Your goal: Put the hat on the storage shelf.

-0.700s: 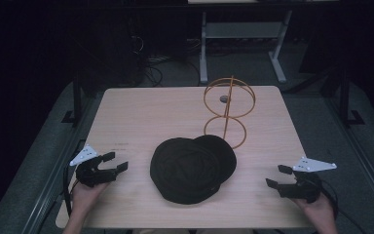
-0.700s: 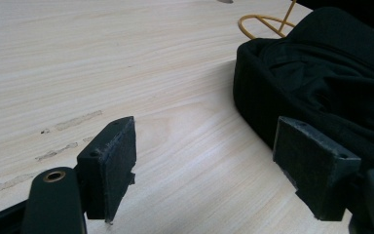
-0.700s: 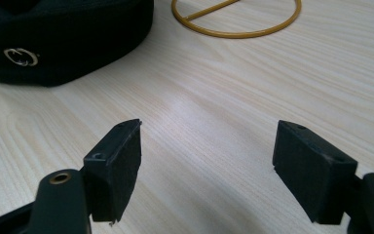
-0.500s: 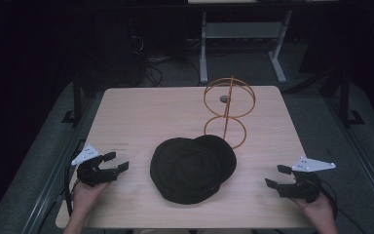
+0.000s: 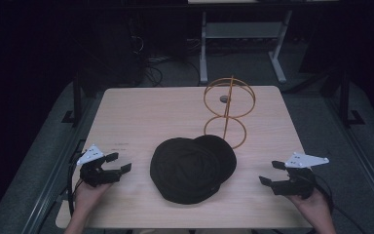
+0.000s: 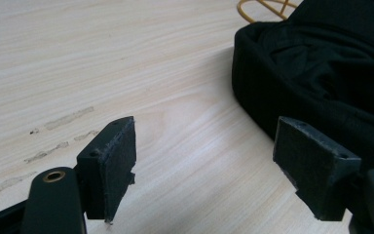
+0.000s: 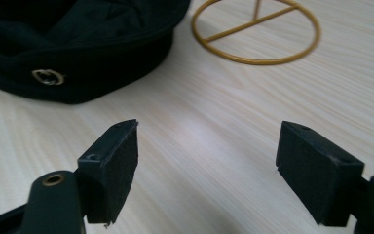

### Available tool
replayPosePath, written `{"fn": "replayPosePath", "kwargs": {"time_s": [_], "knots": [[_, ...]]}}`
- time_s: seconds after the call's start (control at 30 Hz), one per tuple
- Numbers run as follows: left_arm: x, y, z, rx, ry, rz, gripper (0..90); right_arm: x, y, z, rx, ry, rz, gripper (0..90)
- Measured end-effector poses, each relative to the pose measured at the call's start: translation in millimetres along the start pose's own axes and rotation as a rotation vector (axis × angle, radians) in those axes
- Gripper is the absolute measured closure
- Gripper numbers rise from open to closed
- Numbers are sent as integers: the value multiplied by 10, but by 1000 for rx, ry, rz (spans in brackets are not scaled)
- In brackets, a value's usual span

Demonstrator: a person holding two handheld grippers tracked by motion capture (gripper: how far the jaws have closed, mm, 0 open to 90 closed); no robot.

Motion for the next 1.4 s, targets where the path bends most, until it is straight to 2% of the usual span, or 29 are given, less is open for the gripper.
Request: {"fn": "replayPosePath", "kwargs": {"time_s": [0.2, 0.33, 0.53, 0.73, 0.97, 1.07, 1.1, 1.23, 1.3, 1.4], "knots": [[1, -3, -5, 0, -2, -4, 237, 100, 32, 130, 32, -33, -1, 208], [2, -20, -1, 15, 8, -10, 236, 221, 21, 232, 56, -57, -4, 202], [14, -67, 40, 19, -15, -44, 235, 384, 55, 388, 79, -88, -3, 189], [15, -73, 41, 19, -14, -44, 235, 599, 135, 621, 136, -165, 23, 168], [17, -54, 21, 12, -8, -38, 234, 800, 299, 836, 176, -200, 27, 145], [15, -52, 22, 13, -8, -37, 235, 834, 349, 898, 191, -227, 38, 146], [16, -58, 23, 14, -8, -38, 235, 871, 403, 960, 202, -254, 56, 146], [17, -72, 28, 25, -1, -36, 234, 963, 485, 1117, 227, -304, 67, 160], [14, -73, 29, 26, -6, -41, 234, 996, 522, 1186, 245, -325, 75, 220], [14, -75, 32, 24, -7, -37, 234, 1037, 588, 1289, 268, -356, 86, 261]]}}
Point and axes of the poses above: each handheld gripper's, and its own axes: y roughly forward along the jaws, x roughly out of its top, z roughly to its left, the point moved 4 cm from there along y, roughly forward along the jaws, and after that the axes turned 2 degrees about -z, right-handed, at the moved point
